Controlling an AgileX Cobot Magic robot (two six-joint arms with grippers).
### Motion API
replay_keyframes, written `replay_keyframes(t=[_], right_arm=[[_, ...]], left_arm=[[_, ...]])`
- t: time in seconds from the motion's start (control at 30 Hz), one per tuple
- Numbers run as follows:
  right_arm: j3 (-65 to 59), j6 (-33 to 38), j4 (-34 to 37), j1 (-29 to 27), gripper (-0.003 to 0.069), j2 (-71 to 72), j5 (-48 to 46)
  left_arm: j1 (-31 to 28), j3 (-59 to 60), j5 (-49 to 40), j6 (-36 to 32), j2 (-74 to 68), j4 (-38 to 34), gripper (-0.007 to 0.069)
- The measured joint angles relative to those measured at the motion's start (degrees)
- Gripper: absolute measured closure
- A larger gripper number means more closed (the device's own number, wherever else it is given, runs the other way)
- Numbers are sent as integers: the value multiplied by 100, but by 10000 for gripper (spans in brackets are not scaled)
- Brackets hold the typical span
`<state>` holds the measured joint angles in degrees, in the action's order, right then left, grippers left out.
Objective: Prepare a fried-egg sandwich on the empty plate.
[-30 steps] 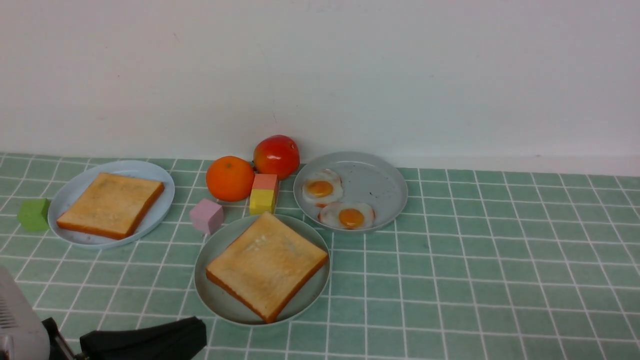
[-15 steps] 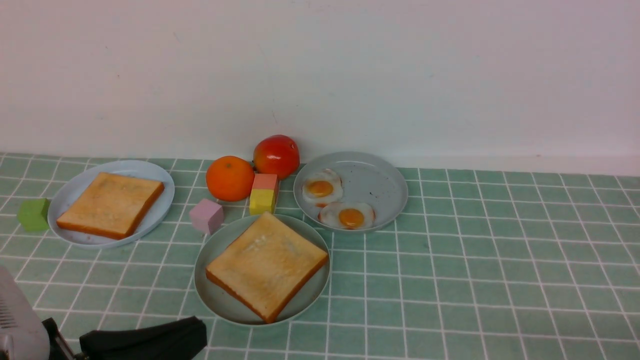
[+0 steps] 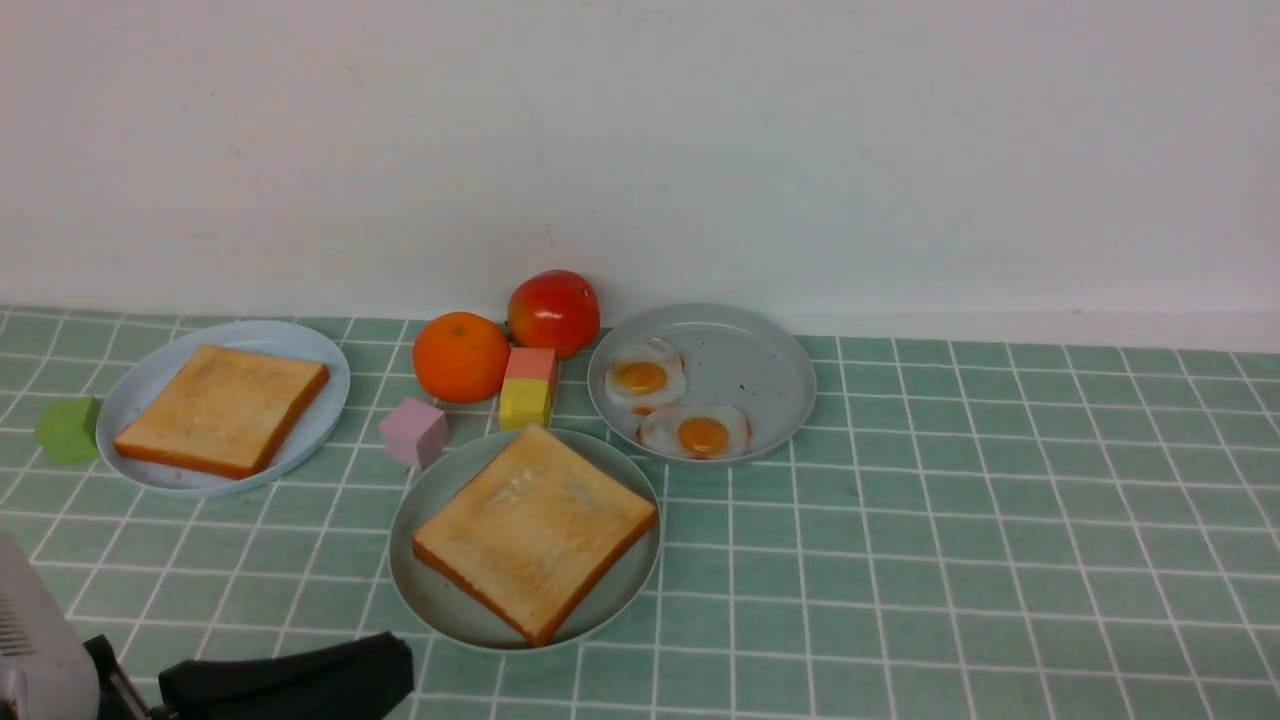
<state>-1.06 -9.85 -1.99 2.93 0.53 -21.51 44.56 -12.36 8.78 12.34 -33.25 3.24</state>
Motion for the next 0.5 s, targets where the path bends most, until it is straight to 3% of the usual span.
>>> replay_keyframes(t=[0.5], right_arm=[[10, -77, 11, 0, 633, 0, -42]], left_arm=[[0, 0, 0, 0, 0, 0, 607]])
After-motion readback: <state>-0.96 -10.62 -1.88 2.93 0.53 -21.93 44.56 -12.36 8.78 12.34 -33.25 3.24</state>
